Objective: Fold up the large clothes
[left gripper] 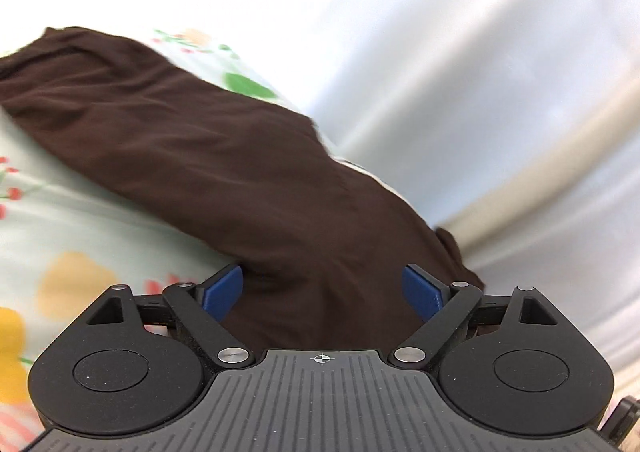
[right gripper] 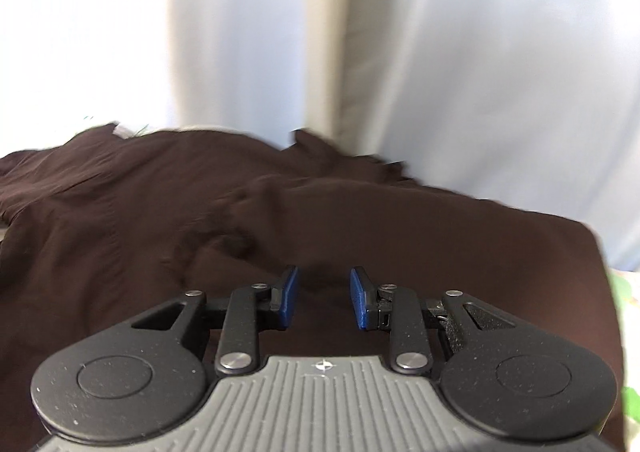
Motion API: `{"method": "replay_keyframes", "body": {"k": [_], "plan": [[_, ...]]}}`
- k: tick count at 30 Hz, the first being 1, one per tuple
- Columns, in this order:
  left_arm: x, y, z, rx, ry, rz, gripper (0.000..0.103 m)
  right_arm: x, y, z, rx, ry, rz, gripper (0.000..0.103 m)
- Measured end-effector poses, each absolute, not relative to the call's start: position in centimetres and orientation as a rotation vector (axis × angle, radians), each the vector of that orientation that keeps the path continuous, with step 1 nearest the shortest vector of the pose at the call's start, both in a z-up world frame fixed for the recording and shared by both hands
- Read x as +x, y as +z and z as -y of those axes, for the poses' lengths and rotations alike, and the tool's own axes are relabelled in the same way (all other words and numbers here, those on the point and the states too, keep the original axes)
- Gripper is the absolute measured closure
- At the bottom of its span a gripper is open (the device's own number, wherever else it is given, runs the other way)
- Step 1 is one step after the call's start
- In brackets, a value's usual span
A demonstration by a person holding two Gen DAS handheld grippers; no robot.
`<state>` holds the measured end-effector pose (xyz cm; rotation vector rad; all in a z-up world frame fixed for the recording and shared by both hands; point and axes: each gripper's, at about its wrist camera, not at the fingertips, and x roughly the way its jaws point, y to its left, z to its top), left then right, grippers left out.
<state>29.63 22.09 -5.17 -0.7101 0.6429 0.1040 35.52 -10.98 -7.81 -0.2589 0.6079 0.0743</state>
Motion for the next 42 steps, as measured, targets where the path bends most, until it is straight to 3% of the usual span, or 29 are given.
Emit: {"method": "replay_keyframes", "body": {"k": [3, 8, 11, 22, 26, 29, 36, 42], "plan": [[28.5, -6.1, -25.7, -0.784, 0.167, -0.631, 0.011, 37.4, -10.2, 9.9, -0.284, 0.044, -0.664, 0.075], [27.1, -8.3, -32.5, -0.962, 0.283, -0.558, 0.011, 37.3, -8.9, 9.6, -0.240, 0.046, -0.668, 0.075], [26.3, -9.8, -37.2, -1.087, 0.367, -0.484, 0.014, 34.5, -7.9, 10.2, -0.153, 0.088, -0.633, 0.069], [26.9, -13.1, -45.5, -1.248, 0.474, -0.394, 0.050, 28.5, -6.6, 11.1, -0.063, 0.123, -0.621, 0.060], [27.2, -13.4, -46.2, -1.234, 0.494, -0.421, 0.077, 27.9, -6.6, 11.2, -0.052, 0.120, -0.620, 0.060], [26.5, -13.9, -46.0, -1.245, 0.479, -0.425, 0.090, 27.7, -6.7, 11.0, -0.060, 0.120, -0.614, 0.060], [27.6, -5.2, -40.2, -0.768, 0.422, -0.357, 0.095, 26.8, -5.8, 11.7, -0.025, 0.132, -0.573, 0.060], [30.0, 1.3, -26.2, -0.349, 0.073, -0.327, 0.095, 25.6, -4.8, 12.7, 0.055, 0.166, -0.545, 0.058]]}}
